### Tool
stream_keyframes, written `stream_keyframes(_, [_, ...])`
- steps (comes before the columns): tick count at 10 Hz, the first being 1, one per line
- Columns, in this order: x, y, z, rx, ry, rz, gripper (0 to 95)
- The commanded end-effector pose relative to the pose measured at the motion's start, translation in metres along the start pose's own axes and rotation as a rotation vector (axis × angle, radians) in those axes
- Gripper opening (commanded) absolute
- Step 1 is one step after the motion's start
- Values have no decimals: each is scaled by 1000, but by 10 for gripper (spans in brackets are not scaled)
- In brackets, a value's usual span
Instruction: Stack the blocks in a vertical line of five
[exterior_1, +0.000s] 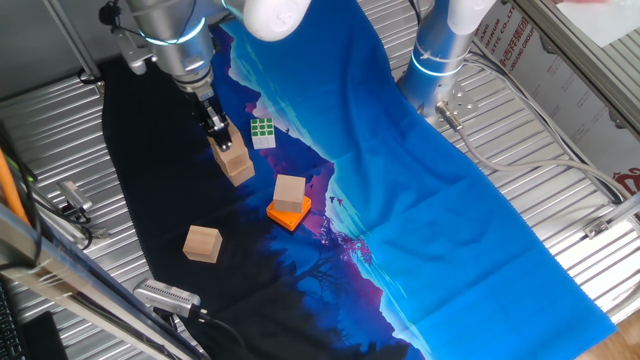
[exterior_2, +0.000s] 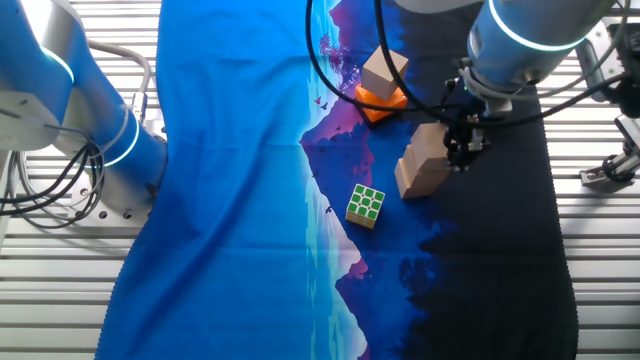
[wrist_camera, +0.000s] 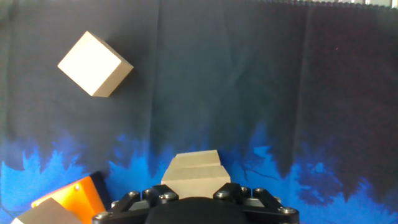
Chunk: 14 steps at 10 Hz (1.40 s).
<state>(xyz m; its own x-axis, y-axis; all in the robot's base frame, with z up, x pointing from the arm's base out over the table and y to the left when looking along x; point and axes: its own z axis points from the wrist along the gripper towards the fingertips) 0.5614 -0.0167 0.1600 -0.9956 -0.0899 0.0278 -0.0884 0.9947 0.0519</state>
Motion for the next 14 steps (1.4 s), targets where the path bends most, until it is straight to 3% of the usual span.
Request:
stream_keyframes(1, [-1, -1, 0, -16, 0, -13, 570])
stream_keyframes(2, [-1, -1, 0, -16, 2, -19, 950])
stream_keyframes(7, [1, 0, -1, -16, 1, -23, 950])
stream_keyframes(9, [6, 8, -7, -10, 2, -6, 950])
stream_keyframes(11, [7, 27, -16, -8, -3, 10, 950])
stream_keyframes(14, [-2, 58, -32, -3, 6, 66, 950])
